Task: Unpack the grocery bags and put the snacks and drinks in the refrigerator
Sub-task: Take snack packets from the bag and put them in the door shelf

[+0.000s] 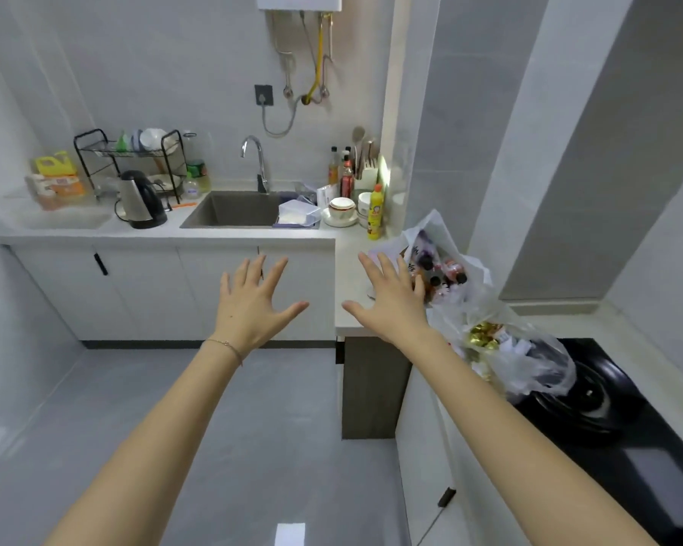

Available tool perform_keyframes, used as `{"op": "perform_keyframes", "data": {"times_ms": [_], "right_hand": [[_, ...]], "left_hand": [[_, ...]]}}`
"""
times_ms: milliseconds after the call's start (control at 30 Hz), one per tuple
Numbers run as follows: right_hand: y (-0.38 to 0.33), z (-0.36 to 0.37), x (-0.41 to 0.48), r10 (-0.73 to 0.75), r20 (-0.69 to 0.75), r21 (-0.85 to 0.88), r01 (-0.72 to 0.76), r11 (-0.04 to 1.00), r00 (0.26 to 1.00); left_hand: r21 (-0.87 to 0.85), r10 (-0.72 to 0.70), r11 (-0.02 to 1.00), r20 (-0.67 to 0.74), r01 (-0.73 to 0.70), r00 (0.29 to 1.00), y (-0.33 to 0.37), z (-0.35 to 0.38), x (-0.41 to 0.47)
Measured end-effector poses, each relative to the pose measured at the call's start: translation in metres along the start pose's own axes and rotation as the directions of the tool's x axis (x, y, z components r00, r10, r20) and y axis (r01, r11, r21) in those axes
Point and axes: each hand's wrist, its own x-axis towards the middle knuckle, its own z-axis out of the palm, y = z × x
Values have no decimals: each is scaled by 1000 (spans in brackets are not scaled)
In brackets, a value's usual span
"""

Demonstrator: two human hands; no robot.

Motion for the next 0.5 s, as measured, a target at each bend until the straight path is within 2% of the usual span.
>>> {"op": "perform_keyframes", "data": {"times_ms": [267,500], "right_hand": [[101,7,42,250,-34,-29,-251,968,968],[171,12,53,522,-43,0,-522,853,852]], "left_hand": [[-140,269,956,65,-258,961,78,79,118],[-239,513,844,100,-480,852,147,134,197]]}}
